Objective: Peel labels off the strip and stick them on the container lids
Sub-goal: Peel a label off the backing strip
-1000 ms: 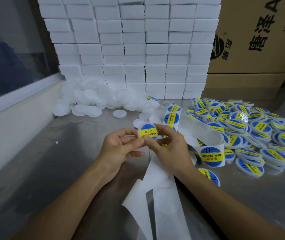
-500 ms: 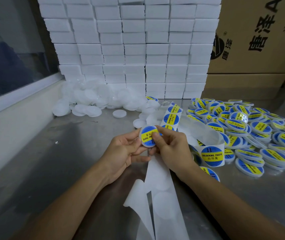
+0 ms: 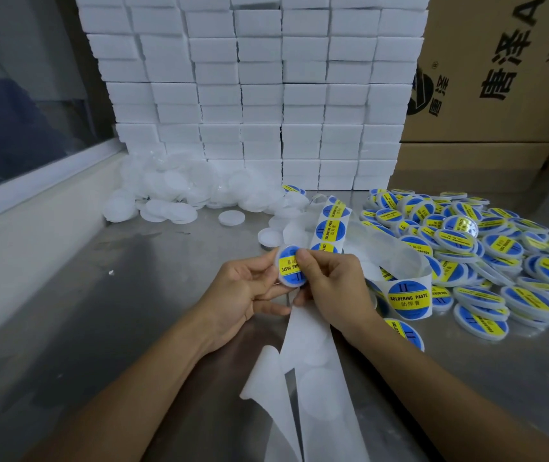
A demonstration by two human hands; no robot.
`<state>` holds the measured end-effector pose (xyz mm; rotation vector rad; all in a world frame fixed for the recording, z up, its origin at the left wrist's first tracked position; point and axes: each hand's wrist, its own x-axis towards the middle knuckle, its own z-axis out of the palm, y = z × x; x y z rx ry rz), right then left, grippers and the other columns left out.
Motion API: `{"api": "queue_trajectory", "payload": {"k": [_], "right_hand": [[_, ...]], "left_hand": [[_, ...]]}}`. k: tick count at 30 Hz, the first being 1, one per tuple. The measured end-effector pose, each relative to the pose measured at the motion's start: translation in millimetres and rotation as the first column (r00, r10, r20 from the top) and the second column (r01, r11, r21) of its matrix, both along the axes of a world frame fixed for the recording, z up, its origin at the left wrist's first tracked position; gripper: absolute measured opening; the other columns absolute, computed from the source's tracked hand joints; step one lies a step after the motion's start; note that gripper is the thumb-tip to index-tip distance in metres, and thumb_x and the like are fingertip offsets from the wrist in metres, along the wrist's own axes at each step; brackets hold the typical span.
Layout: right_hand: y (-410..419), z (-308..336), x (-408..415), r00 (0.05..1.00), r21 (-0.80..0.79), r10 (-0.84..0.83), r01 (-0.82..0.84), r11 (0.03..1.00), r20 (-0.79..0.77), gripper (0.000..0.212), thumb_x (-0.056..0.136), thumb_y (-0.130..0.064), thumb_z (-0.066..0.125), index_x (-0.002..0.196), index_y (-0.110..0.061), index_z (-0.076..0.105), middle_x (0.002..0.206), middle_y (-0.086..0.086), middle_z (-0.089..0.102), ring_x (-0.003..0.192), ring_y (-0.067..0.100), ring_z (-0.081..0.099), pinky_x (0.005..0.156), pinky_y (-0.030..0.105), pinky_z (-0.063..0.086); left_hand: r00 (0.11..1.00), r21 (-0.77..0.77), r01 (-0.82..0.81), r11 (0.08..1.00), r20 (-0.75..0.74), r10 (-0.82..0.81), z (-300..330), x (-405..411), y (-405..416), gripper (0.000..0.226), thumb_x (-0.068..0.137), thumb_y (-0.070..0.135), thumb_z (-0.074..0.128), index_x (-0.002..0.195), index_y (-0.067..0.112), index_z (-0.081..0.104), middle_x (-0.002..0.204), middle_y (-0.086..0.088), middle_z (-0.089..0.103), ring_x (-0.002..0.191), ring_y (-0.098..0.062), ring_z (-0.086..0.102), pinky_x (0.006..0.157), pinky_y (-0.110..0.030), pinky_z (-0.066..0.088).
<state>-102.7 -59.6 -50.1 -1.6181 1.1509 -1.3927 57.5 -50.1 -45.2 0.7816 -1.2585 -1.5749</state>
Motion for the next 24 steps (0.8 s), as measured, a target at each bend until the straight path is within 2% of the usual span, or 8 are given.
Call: {"api": "queue_trajectory", "payload": {"k": [2,5,9,13,16,19,21,24], "right_hand": [[1.0,0.3,2.2,1.0,0.003,-0.008,0.008,1.0,0.002,0.019,0.096,-0.03,0.059,0.083,-0.028,0.073,0.067,0.004,0.072,0.044,0.013,0.061,0.053,0.027,0.053],[3.3,2.0,3.6,0.999,0.003,-0.032,0.032,0.999,-0.017,0.022,0.082,-0.045,0.072,0.075,-0.025,0.074,0.054,0.001,0.065,0.04,0.005,0.051,0.047,0.016,0.041],[1.1,-0.9,-0.9,0.996,0.02,-0.084,0.084,0.996,-0.01,0.031,0.084,-0.049,0.067,0.064,-0.027,0.074,0.05,0.003,0.065,0.043,0.01,0.06,0.053,0.018,0.046],[-1.4,-3.9,-1.3,0.994,0.044,-0.105,0.107,0.993,-0.04,0.037,0.094,-0.042,0.056,0.072,-0.019,0.076,0.048,0.002,0.065,0.051,0.008,0.064,0.061,0.018,0.05],[-1.6,-3.4,-0.6,0.995,0.046,-0.091,0.092,0.995,-0.035,0.033,0.097,-0.033,0.054,0.082,-0.013,0.075,0.057,0.004,0.069,0.056,0.015,0.068,0.065,0.028,0.056],[0.8,-1.8,1.1,1.0,0.033,-0.007,0.007,0.999,0.022,0.017,0.096,-0.018,0.06,0.107,-0.01,0.07,0.064,0.01,0.072,0.055,0.019,0.068,0.063,0.029,0.058],[2.9,-2.0,2.7,0.998,0.028,0.059,-0.058,0.998,-0.005,0.031,0.091,-0.012,0.066,0.122,-0.016,0.062,0.064,0.008,0.071,0.055,0.015,0.068,0.062,0.022,0.056],[3.5,-0.5,4.0,0.993,0.037,0.122,-0.121,0.992,-0.008,0.032,0.087,-0.011,0.07,0.118,-0.019,0.064,0.065,0.007,0.072,0.054,0.015,0.069,0.063,0.023,0.056]], "left_hand": [[1.0,-0.003,-0.01,1.0,0.001,0.01,-0.5,-0.9,0.2,0.035,0.098,0.007,0.045,0.129,0.017,0.058,0.118,-0.008,0.07,0.109,-0.022,0.067,0.057,-0.024,0.058],[0.998,-0.026,-0.036,0.999,0.042,0.037,-2.0,-2.5,1.3,0.035,0.099,0.005,0.044,0.129,0.015,0.058,0.116,-0.008,0.071,0.109,-0.022,0.068,0.06,-0.026,0.059],[0.996,-0.054,-0.011,0.998,0.09,0.016,-2.5,-2.7,2.3,0.034,0.099,0.006,0.045,0.128,0.016,0.059,0.115,-0.009,0.071,0.109,-0.023,0.068,0.068,-0.027,0.059],[0.995,-0.065,-0.023,0.998,0.092,0.029,-3.3,-1.4,0.6,0.033,0.099,0.005,0.044,0.128,0.012,0.059,0.111,-0.016,0.071,0.104,-0.03,0.069,0.071,-0.029,0.058],[0.997,-0.067,-0.057,0.996,0.053,0.06,-3.5,-1.9,-0.8,0.032,0.1,0.004,0.041,0.118,0.015,0.065,0.108,-0.015,0.073,0.097,-0.029,0.071,0.071,-0.028,0.058],[0.99,-0.037,-0.143,0.989,-0.017,0.143,-4.1,-1.5,-3.5,0.031,0.101,0.004,0.039,0.112,0.01,0.067,0.098,-0.013,0.075,0.086,-0.025,0.073,0.066,-0.026,0.056],[0.973,-0.022,-0.228,0.973,-0.019,0.228,-5.4,-1.1,-6.0,0.03,0.102,0.006,0.039,0.111,0.006,0.067,0.092,-0.012,0.075,0.079,-0.021,0.072,0.062,-0.026,0.056],[0.951,-0.024,-0.308,0.951,0.008,0.308,-6.6,-2.8,-7.6,0.03,0.103,0.008,0.04,0.103,0.006,0.07,0.083,-0.01,0.075,0.071,-0.019,0.069,0.055,-0.025,0.053]]}}
